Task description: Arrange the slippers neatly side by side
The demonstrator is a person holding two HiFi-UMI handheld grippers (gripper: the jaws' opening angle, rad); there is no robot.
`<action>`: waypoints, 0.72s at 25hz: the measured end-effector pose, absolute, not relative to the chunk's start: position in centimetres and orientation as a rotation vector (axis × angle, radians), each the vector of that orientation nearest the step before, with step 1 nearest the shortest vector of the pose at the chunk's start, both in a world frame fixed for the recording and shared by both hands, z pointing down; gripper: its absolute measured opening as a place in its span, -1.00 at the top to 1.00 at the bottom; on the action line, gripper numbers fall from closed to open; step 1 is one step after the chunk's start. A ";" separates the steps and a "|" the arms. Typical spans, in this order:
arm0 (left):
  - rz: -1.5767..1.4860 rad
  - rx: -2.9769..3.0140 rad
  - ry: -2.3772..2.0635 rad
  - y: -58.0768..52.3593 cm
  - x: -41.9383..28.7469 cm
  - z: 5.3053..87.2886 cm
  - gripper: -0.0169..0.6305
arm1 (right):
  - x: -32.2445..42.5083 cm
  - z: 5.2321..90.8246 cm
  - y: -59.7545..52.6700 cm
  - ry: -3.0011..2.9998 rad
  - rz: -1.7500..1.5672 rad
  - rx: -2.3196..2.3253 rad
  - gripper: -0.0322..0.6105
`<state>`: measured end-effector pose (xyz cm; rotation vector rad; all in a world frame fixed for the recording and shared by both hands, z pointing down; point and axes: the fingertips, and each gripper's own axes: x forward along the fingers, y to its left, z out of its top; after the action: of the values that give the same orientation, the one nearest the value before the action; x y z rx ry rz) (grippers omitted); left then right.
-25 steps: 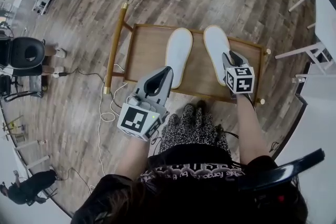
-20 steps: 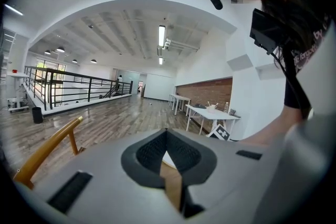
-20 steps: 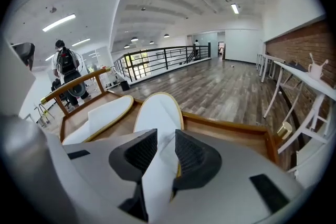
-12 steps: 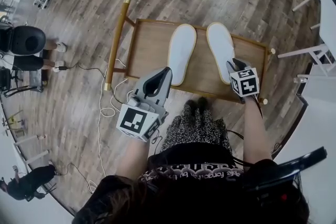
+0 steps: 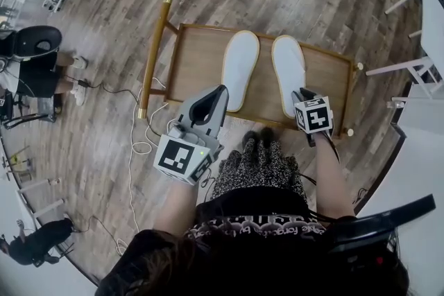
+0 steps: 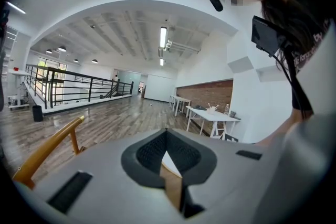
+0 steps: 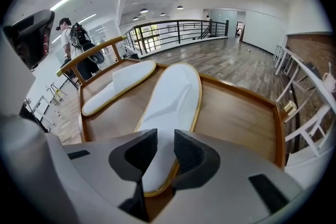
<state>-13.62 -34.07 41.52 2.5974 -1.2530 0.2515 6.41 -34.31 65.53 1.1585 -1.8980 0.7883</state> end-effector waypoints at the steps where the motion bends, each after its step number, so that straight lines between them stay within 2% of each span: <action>1: 0.250 2.596 -1.255 -34.0 -13.7 41.5 0.95 | 5.8 65.5 -34.0 -1.897 0.797 1.156 0.60; 7: 0.248 2.593 -1.263 -33.8 -14.2 41.4 0.95 | 1.7 65.3 -32.9 -1.934 0.838 1.130 0.60; 18: 0.243 2.594 -1.259 -33.7 -14.6 41.8 0.95 | -2.5 65.3 -33.3 -2.013 0.675 0.974 0.60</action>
<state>-14.63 -33.71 41.77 2.5940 -1.2587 0.2426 -2.54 -33.33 65.33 0.9735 -2.0130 0.6748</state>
